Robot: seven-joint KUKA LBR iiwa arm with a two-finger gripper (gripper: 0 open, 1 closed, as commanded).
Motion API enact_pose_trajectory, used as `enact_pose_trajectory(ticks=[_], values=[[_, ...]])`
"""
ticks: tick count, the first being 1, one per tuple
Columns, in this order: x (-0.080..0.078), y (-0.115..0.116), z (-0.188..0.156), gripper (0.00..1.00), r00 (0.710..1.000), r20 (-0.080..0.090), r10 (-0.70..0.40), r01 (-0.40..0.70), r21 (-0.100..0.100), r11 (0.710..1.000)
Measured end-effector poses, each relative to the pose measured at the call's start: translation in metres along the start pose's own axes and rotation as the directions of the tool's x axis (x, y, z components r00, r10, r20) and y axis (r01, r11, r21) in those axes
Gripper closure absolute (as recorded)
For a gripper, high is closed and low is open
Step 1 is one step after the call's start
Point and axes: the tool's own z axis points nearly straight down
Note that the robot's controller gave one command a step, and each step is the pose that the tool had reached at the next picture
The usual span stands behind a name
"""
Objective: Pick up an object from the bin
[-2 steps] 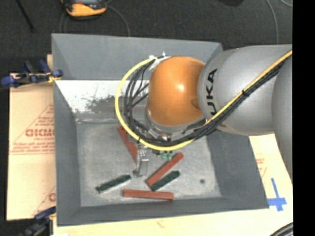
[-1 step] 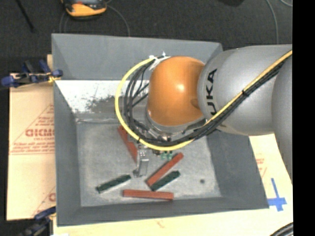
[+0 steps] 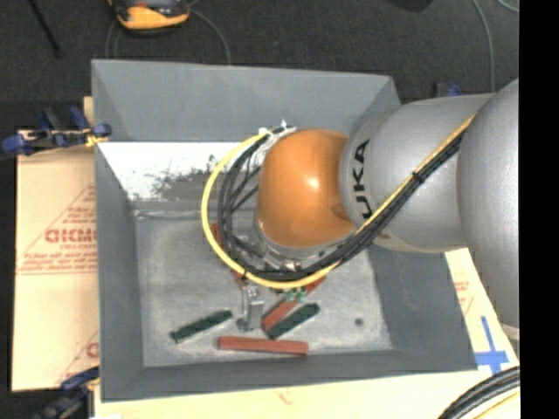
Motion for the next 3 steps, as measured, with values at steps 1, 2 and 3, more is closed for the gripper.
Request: enact_pose_trajectory(ticks=[1,2,3], values=[[0.002,-0.019,0.049,0.00,0.965,-0.002,-0.261,0.261,-0.001,0.965],[-0.015,0.030,0.091,1.00,0.798,0.000,-0.602,0.602,-0.005,0.798],[-0.015,0.030,0.091,1.00,0.799,0.000,-0.601,0.601,-0.006,0.799]])
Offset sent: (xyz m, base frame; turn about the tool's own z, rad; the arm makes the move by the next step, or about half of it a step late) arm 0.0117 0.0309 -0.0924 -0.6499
